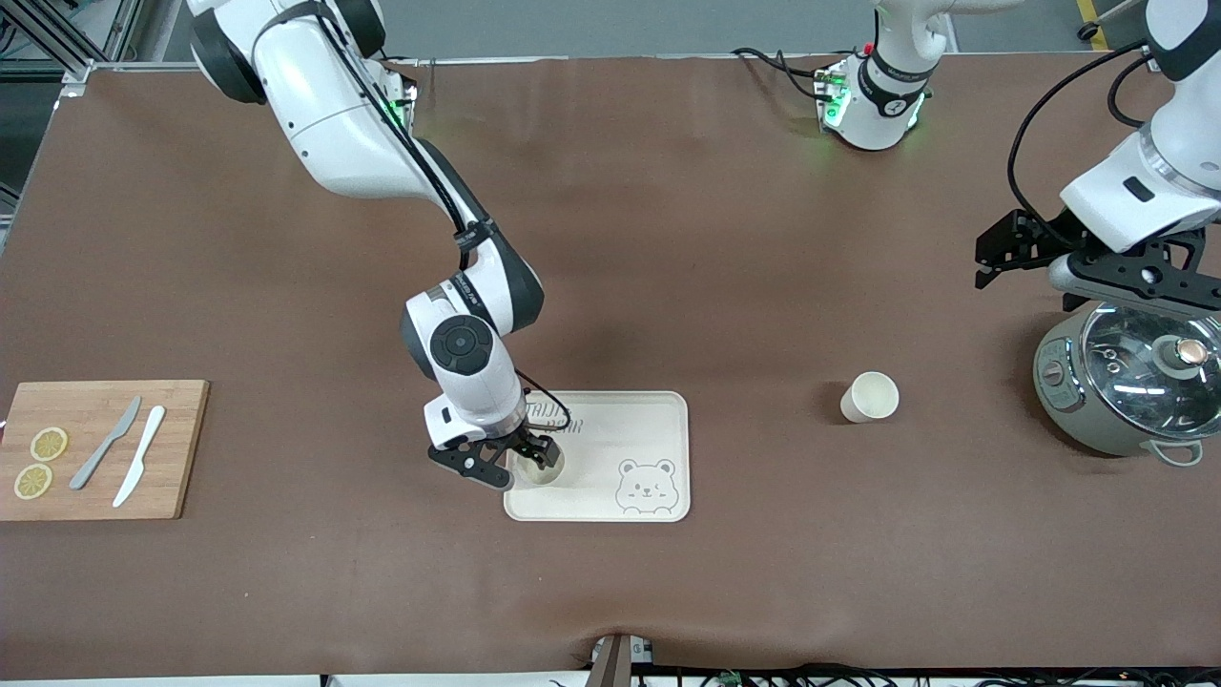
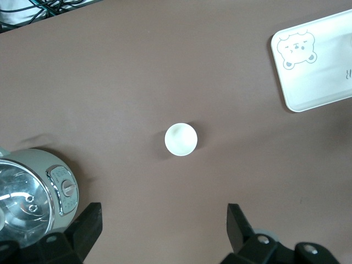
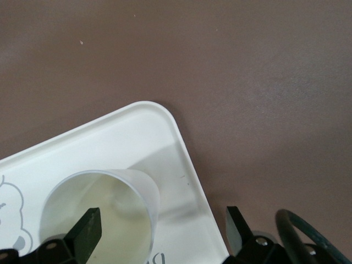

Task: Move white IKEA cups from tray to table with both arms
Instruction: 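Close the right gripper on the rim of the second white cup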

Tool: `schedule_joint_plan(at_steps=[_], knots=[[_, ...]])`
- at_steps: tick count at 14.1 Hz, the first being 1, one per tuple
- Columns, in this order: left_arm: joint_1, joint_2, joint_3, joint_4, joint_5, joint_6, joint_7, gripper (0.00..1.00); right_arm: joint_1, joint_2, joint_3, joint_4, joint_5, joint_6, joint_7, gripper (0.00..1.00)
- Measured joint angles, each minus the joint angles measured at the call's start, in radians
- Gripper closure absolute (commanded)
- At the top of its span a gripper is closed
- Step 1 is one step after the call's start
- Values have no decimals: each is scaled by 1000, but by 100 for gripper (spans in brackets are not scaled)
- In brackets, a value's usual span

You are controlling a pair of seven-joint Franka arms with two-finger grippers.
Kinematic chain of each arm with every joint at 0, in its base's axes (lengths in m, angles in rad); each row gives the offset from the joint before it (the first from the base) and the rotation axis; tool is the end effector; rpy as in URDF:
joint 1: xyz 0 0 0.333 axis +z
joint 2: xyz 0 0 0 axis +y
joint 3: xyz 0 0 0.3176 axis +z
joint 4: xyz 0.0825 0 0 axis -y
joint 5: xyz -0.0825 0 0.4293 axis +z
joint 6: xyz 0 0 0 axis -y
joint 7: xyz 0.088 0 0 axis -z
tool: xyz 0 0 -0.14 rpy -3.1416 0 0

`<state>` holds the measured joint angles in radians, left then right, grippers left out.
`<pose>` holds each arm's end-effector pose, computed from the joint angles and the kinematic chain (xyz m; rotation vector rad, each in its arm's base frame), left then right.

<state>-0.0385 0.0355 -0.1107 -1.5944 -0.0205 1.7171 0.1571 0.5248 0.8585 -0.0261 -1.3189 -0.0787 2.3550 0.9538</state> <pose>0.6197 -0.0948 0.5728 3.0787 -0.4715 0.1364 0.7068 0.3864 0.1792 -3.0106 0.6003 -0.2856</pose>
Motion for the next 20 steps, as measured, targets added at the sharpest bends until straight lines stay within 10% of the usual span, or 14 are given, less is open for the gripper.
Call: schedule_joint_plan(at_steps=[5,14,20], knots=[[2,0,-20,-9,1,-1,-1,0,2,1,0,0,0,8,0,0],[30,7,-20,-23,1,-1,-1,0,15,1,1,1,0,10,22,79],[31,14,-20,-26,1,0,-1,0,16,1,1,3,0,10,26,100]])
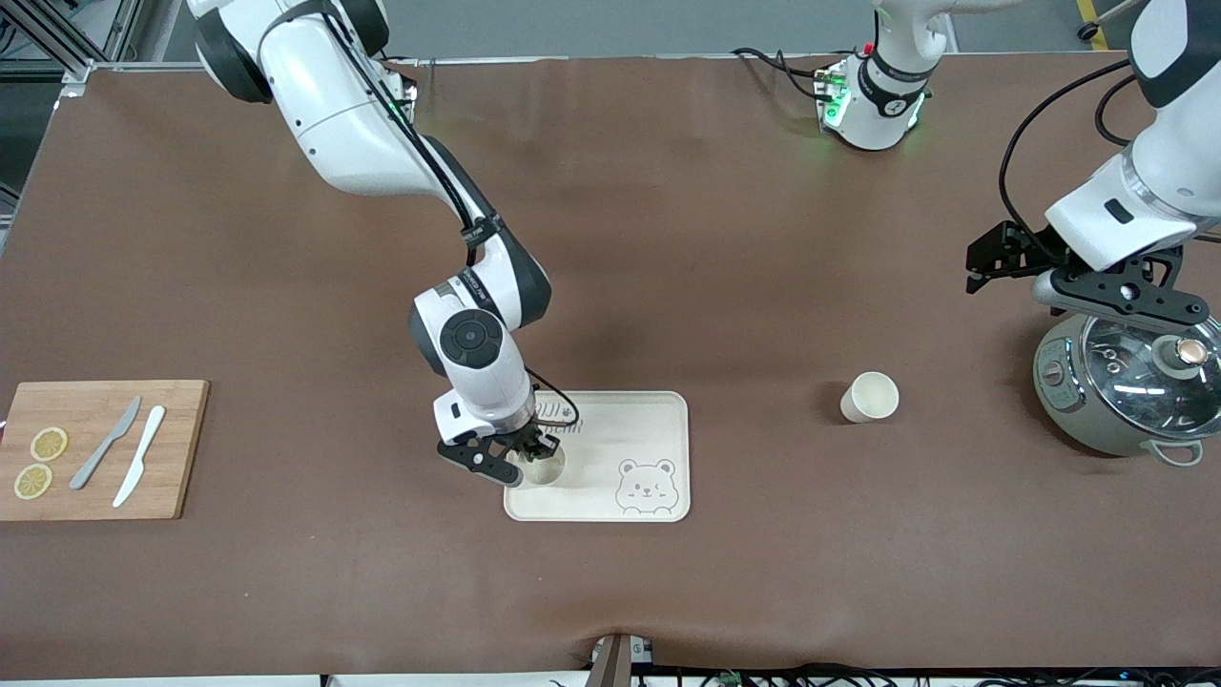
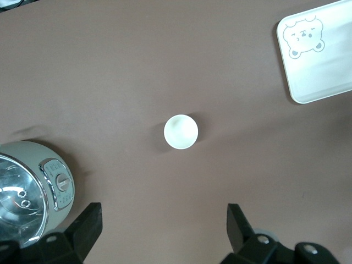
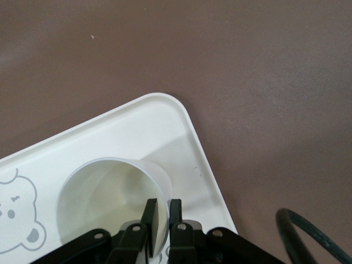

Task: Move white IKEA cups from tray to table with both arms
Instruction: 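Close the right gripper on the rim of the second white cup, then lift the cup with the right gripper and carry it toward the cutting board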

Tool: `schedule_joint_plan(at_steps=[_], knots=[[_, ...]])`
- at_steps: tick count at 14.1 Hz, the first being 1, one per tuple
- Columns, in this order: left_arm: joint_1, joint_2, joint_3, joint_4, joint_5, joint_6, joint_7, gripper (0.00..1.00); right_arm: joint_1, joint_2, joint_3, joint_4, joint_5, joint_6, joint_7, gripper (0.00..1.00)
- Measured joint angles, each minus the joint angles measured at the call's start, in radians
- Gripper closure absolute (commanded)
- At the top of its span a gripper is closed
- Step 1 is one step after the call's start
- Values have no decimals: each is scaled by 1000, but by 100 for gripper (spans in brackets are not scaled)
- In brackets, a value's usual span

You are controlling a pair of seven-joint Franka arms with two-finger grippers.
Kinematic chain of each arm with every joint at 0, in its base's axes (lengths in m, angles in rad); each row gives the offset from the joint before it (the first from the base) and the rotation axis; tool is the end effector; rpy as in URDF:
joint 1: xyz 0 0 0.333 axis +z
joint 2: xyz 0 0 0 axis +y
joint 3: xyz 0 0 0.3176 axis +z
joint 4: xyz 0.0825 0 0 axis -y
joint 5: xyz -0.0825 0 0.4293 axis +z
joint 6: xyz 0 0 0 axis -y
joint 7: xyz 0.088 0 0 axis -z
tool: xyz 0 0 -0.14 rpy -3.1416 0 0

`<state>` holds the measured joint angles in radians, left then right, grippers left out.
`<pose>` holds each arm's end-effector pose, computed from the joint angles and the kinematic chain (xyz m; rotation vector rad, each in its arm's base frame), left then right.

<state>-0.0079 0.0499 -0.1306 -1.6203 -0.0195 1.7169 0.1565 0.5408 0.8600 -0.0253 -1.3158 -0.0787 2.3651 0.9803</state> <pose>0.6218 -0.0876 0.5501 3.0821 -0.4537 0.0738 0.7018 0.3993 0.1807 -2.9945 0.6121 -0.2947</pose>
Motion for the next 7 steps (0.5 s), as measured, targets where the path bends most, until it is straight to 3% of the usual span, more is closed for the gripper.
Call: schedule_joint_plan(at_steps=[5,7], knots=[[0,0,-1,0,0,0,0,0,1,-4,0,24,2,-14,9,100],[0,0,-1,0,0,2,0,0,0,-18,-1,37,3,-102,13,100]])
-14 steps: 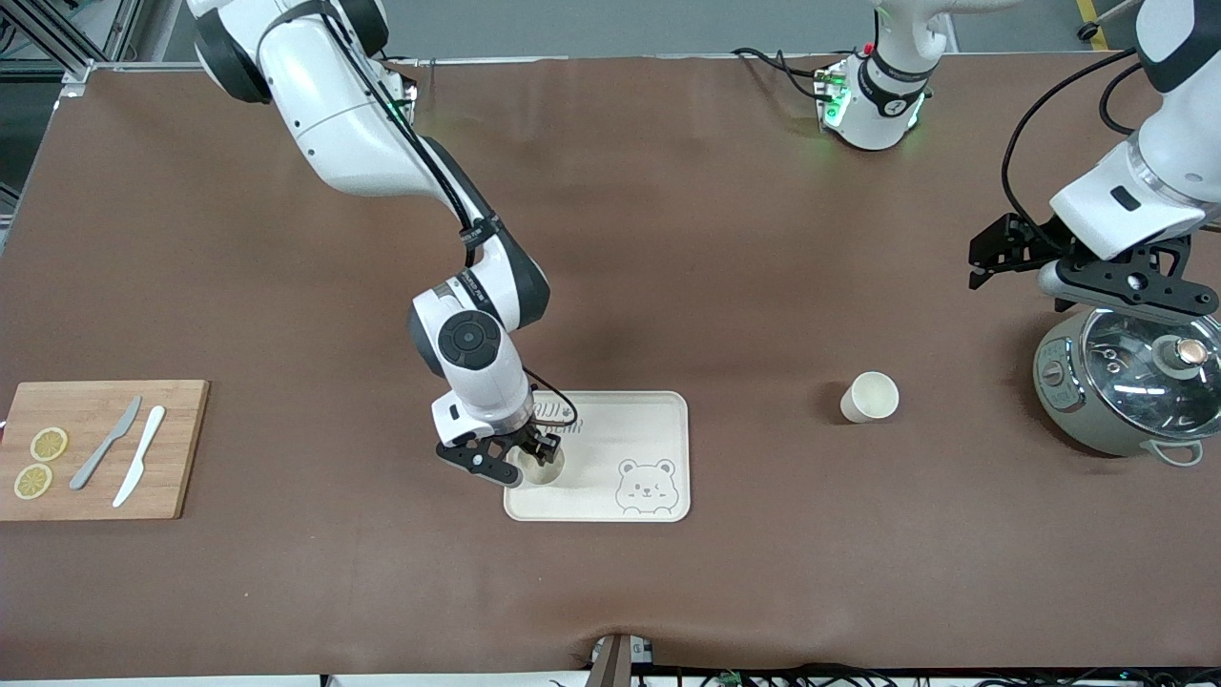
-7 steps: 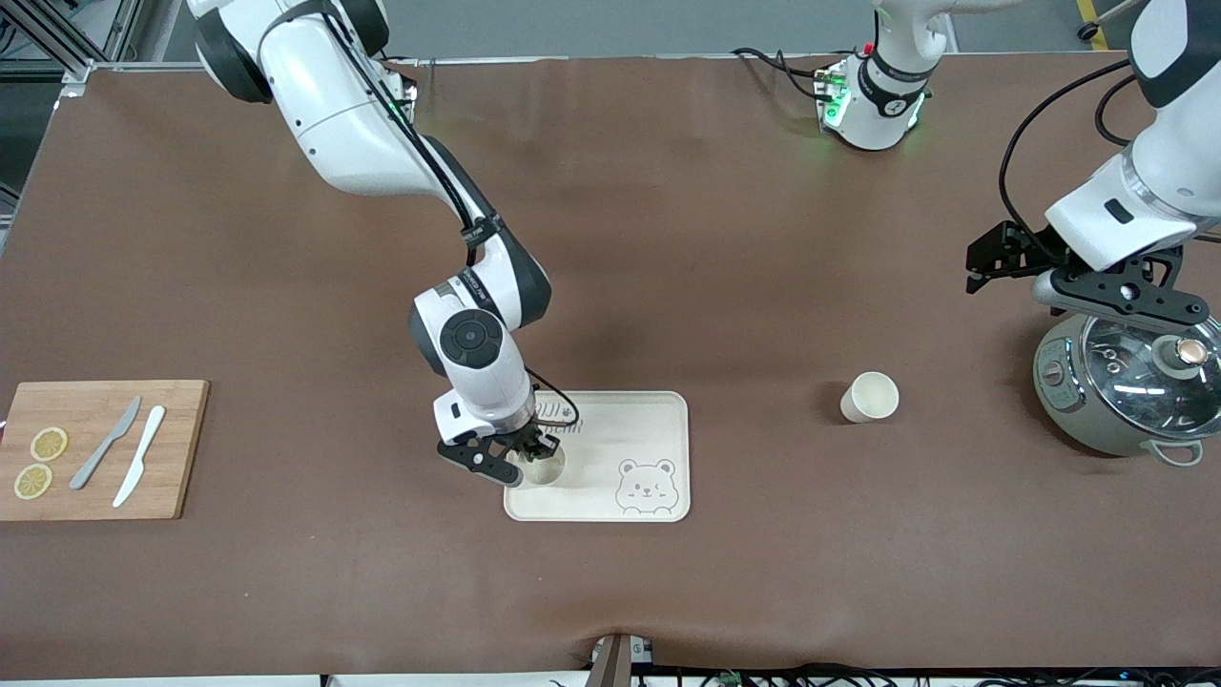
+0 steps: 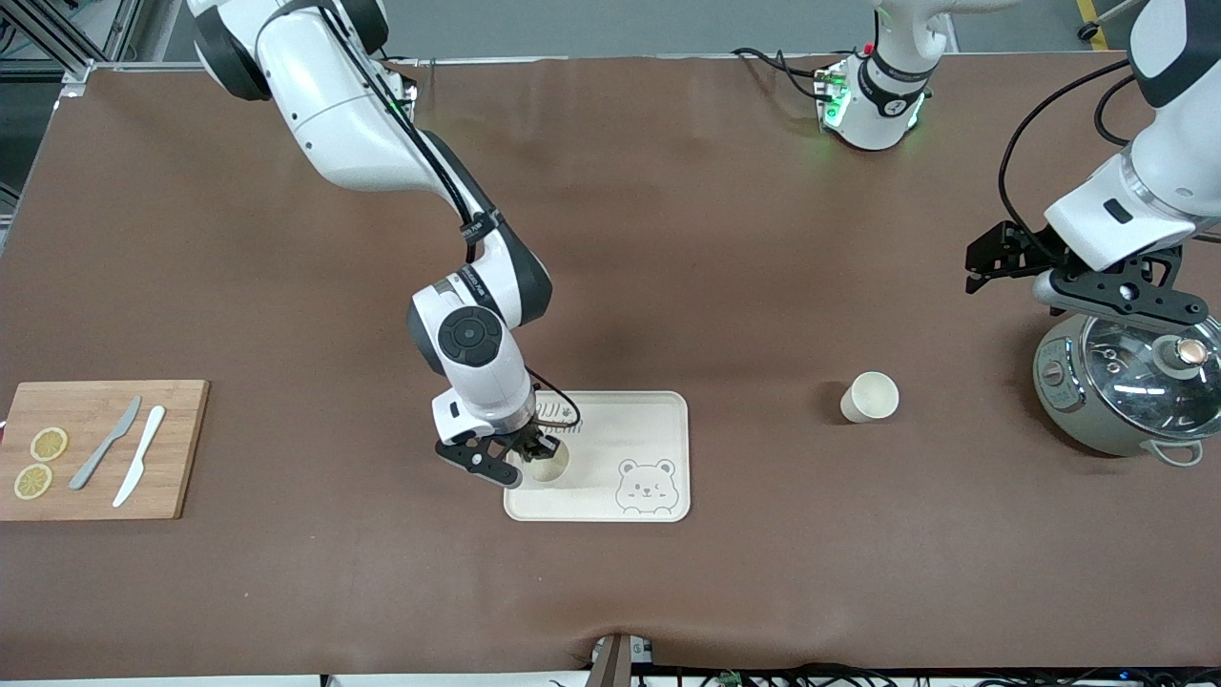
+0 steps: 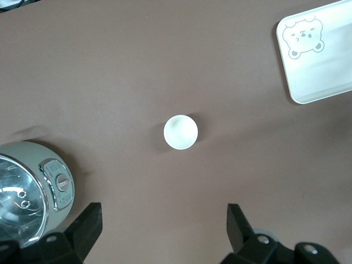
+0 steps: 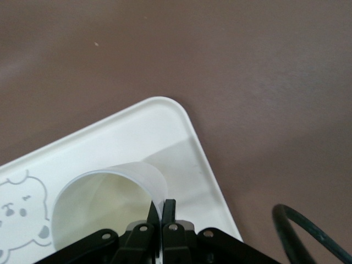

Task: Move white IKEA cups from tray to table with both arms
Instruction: 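Lift the cup with the right gripper and carry it toward the cutting board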

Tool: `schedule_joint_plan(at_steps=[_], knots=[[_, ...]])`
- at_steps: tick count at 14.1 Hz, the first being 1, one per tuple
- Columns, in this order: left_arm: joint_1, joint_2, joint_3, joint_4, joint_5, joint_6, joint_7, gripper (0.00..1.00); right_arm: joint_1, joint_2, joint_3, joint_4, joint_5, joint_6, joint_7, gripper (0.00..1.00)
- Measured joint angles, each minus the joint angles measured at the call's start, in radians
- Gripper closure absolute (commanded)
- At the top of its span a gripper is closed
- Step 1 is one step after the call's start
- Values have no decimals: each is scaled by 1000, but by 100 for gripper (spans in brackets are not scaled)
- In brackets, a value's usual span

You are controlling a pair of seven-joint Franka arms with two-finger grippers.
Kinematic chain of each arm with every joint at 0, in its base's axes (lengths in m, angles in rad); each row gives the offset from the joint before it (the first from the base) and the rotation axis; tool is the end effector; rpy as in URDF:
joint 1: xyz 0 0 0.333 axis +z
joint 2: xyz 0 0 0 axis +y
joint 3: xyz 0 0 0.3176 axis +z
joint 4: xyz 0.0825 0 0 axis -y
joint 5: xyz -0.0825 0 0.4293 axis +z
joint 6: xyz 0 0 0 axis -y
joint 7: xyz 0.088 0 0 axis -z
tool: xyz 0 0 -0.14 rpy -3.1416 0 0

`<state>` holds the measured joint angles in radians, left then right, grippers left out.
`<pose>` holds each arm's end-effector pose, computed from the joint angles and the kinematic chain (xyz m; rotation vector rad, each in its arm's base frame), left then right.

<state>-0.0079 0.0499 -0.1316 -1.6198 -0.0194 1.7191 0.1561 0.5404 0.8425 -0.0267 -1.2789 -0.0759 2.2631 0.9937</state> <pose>0.6221 -0.0883 0.5506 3.0819 -0.4546 0.0780 0.7033 0.3977 0.2027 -3.0242 0.6530 -0.2462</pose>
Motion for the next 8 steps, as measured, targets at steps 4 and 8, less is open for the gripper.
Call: schedule_joint_plan(at_steps=[4,8], knots=[[0,4,0,0,0,16,0,0,-34,-94,-7,39,0,-205,-72,100],[1,32,0,0,0,60,0,0,-96,-232,-8,2,4,-366,-232,100]])
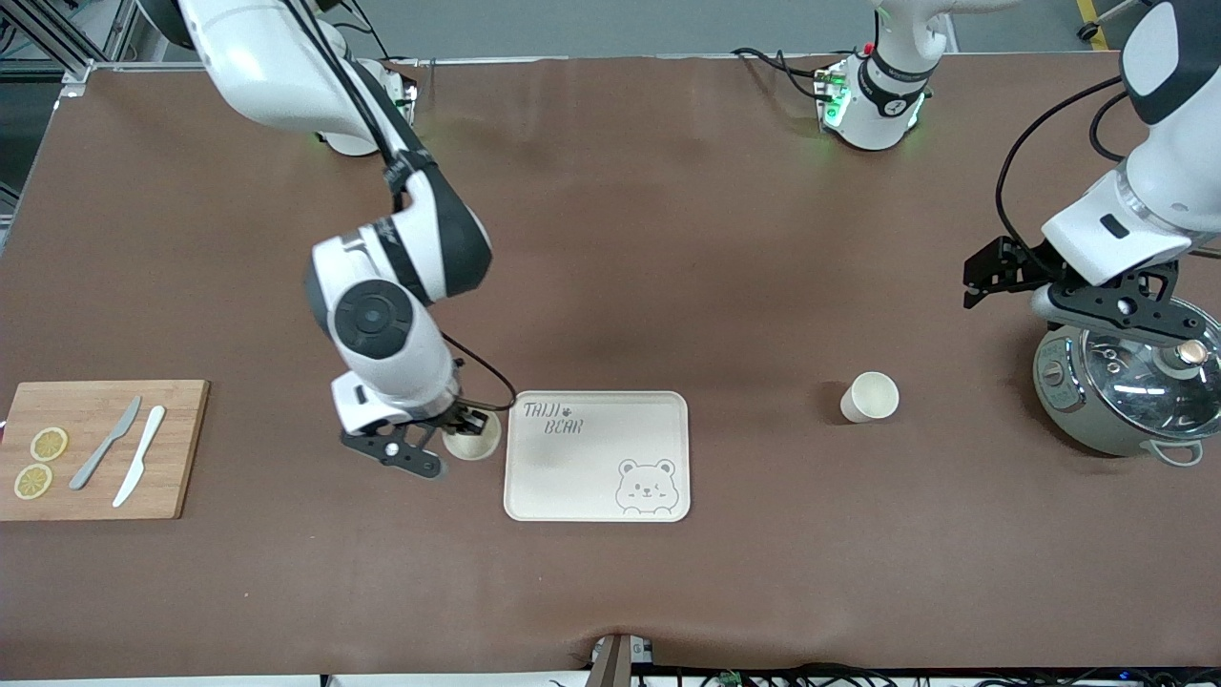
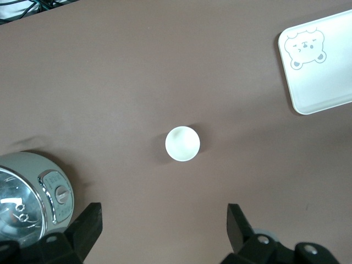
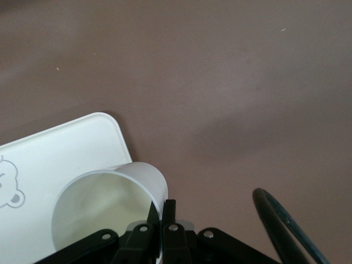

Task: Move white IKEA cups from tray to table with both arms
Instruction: 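Lift the cup with the right gripper and carry it toward the cutting board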

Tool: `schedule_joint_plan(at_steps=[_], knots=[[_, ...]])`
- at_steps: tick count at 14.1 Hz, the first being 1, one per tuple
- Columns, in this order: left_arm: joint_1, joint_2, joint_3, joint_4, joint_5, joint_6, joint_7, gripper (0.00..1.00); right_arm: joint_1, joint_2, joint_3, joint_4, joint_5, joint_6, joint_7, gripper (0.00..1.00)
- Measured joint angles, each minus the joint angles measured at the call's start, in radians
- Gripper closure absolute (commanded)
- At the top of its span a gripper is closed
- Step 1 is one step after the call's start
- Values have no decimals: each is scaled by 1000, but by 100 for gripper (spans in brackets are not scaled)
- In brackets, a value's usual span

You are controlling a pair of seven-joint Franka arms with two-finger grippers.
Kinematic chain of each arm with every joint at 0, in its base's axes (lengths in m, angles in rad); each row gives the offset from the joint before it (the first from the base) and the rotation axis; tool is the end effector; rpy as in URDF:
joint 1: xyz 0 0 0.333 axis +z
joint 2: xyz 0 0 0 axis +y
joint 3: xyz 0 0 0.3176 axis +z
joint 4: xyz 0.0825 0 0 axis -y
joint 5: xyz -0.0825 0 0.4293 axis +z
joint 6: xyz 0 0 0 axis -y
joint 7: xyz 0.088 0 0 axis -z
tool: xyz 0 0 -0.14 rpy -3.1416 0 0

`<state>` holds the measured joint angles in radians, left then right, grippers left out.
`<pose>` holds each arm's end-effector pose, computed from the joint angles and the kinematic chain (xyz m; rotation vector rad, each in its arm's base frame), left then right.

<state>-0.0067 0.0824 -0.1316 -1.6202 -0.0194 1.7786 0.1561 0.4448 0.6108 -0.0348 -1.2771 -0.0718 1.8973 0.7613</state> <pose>0.6369 -0.0885 0.5357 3.0774 -0.4498 0.1197 0.7096 0.3060 0.3518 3.0326 -0.4928 0.0873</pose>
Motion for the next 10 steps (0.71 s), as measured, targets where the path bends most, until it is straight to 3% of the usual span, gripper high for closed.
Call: schedule_joint_plan(at_steps=[8,10], knots=[[1,8,-1,6,0,21,-27,0,-102,-294,-2,-350,1,-2,-309,100],[-2,11,-2,5,0,21,-92,0,-133,-381,-3,-477,2,64,-388,100]])
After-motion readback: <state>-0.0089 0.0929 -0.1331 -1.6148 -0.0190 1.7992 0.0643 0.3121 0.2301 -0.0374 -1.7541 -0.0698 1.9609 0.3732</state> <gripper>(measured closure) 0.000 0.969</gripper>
